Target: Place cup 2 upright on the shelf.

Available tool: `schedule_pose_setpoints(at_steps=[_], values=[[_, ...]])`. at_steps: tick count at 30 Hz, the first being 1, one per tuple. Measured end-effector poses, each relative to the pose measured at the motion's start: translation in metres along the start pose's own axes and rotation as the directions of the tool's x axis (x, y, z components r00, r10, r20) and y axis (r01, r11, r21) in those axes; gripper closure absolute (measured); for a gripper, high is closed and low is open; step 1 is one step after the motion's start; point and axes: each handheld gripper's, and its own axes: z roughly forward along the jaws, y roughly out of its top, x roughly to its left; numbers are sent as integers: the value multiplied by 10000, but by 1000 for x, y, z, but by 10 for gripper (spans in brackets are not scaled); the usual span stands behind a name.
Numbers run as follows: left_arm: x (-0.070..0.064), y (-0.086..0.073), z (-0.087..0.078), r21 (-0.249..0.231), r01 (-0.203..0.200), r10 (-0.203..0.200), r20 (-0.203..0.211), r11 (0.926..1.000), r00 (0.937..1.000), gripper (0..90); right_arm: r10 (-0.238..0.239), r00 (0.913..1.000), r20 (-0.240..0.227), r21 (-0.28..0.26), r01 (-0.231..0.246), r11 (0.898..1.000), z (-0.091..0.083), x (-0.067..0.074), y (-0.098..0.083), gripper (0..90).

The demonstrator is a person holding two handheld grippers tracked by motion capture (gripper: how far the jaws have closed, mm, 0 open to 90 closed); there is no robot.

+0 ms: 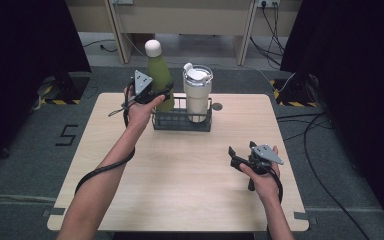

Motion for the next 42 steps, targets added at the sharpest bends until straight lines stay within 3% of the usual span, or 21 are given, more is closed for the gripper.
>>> schedule_pose_setpoints(at_steps=[42], values=[[3,-22,26,600,287,-271,-274,9978,9993,197,-38,10000,-62,134,39,9999,2,1,-4,149]])
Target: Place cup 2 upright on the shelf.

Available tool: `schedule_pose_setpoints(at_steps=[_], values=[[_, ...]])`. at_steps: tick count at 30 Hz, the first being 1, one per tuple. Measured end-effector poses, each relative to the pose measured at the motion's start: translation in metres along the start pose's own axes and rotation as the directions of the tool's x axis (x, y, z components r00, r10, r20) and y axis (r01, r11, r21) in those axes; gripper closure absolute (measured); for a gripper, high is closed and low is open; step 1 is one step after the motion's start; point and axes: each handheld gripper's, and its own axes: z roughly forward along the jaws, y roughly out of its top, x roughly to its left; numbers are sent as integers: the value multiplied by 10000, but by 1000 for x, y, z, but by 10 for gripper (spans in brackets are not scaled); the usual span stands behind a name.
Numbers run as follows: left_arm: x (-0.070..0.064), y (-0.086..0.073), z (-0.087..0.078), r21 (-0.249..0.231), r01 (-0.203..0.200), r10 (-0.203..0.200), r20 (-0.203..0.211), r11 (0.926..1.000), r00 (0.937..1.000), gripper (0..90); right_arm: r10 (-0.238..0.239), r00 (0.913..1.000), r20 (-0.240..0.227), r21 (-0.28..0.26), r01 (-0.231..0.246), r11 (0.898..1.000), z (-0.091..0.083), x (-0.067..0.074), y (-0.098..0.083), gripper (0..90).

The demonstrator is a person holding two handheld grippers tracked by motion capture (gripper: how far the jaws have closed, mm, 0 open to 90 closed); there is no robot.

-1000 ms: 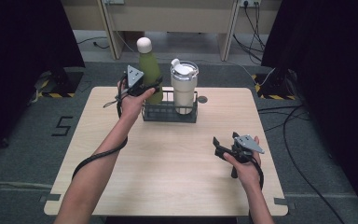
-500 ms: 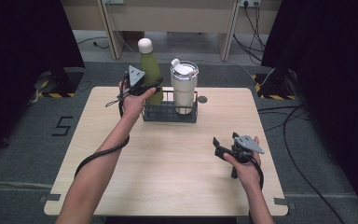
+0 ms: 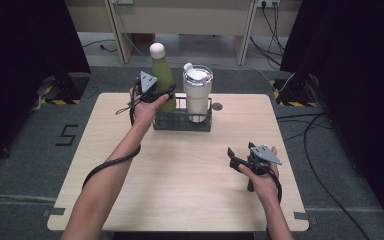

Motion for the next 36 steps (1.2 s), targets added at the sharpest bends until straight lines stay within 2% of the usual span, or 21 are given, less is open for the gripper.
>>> schedule_pose_setpoints(at_steps=[8,22,23,27,28,29,36], values=[[-1,-4,4,116,-35,35,-32,9999,10000,197,-32,10000,-14,19,32,10000,1,0,-1,150],[-3,-21,11,520,24,-19,-92,9986,10000,196,-88,9999,-94,110,89,9999,3,1,-3,150],[-3,-22,11,588,-9,15,-94,9983,10000,196,64,9999,-103,175,-62,9998,3,2,-4,150],[-3,-25,12,665,-5,13,-117,9978,9999,196,-22,9999,-134,161,25,9999,4,2,-4,150],[-3,-26,12,690,-4,13,-123,9976,9999,196,87,9999,-129,182,-85,9998,3,2,-4,150],[-4,-28,12,736,-15,24,-110,9973,9999,196,-91,9999,-104,116,92,9999,3,1,-4,150],[-5,-31,13,793,2,7,-111,9968,9999,196,-89,9999,-92,107,90,9999,3,1,-4,150]])
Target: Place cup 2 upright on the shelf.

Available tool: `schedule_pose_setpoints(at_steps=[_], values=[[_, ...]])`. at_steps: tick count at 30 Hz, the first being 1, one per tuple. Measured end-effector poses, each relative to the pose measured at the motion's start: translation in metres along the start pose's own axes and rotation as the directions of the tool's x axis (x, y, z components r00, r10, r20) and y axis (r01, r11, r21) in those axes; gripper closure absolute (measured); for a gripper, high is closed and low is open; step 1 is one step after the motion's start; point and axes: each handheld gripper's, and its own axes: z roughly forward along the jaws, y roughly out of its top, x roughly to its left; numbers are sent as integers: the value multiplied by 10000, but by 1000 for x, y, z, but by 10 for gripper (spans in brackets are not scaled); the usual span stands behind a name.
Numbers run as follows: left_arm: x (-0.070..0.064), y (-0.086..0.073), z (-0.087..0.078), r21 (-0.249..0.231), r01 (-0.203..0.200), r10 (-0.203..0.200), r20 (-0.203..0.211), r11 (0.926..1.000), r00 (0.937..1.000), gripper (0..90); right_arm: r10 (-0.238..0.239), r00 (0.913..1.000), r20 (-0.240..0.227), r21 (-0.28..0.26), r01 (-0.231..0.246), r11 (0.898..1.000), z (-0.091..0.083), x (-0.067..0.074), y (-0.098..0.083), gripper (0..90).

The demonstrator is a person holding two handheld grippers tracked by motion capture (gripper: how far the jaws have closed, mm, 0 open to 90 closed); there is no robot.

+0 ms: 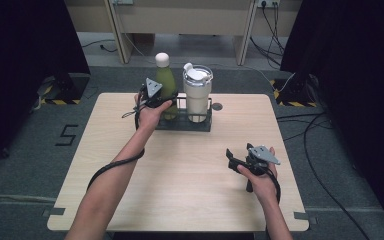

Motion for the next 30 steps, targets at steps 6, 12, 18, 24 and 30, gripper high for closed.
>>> schedule_pose_setpoints(at_steps=[6,12,18,24,30], values=[[0,-1,1,49,0,0,11,10000,10000,196,87,10000,-29,46,-87,10000,0,1,0,151],[-1,-5,2,110,2,-2,19,9999,10000,196,152,9999,-26,53,-152,9999,0,1,0,151],[-2,-5,2,132,-10,10,31,9999,10000,196,106,9999,-47,37,-106,9999,0,1,0,151],[-4,-5,3,137,-153,152,63,9998,9999,195,60,10000,-23,17,-60,10000,0,1,0,151],[-4,-6,2,132,-215,214,97,9997,9997,195,14,10000,-36,19,-14,10000,-1,1,0,150]])
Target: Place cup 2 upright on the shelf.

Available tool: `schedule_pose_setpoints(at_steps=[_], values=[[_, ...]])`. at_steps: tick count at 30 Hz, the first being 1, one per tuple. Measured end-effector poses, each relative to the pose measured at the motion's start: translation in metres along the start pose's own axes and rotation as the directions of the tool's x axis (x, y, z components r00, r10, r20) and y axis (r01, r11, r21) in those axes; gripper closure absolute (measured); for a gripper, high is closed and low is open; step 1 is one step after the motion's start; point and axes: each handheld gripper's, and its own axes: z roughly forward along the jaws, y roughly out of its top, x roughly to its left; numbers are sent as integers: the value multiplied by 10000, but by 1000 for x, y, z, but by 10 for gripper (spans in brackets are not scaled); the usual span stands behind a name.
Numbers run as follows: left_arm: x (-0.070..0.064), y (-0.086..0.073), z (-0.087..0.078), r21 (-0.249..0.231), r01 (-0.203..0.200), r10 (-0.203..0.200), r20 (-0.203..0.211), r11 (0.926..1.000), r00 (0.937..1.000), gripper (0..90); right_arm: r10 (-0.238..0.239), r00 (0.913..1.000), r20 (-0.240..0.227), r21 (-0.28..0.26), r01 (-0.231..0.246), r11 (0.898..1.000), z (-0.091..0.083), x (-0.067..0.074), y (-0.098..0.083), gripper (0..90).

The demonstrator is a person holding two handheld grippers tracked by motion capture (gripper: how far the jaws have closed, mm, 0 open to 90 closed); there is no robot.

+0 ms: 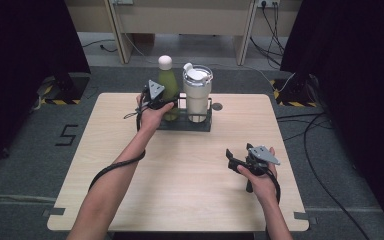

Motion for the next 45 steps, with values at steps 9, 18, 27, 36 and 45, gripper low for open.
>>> schedule_pose_setpoints(at_steps=[9,18,27,36,45], values=[[0,-1,-1,-55,4,-3,68,10000,10000,191,31,10000,-15,24,-31,10000,0,1,0,151],[0,0,-3,-60,-86,86,10,9999,10000,142,1,10000,-43,37,-1,10000,1,2,0,151],[0,0,-7,-110,-181,181,-1,9998,9998,123,-50,10000,-37,55,51,10000,1,2,0,150],[0,5,-16,-151,-299,300,81,9994,9995,128,-23,10000,-21,49,24,10000,0,2,0,150],[4,5,-30,-176,-360,362,106,9992,9993,128,-51,10000,75,12,51,10000,-2,0,1,150]])
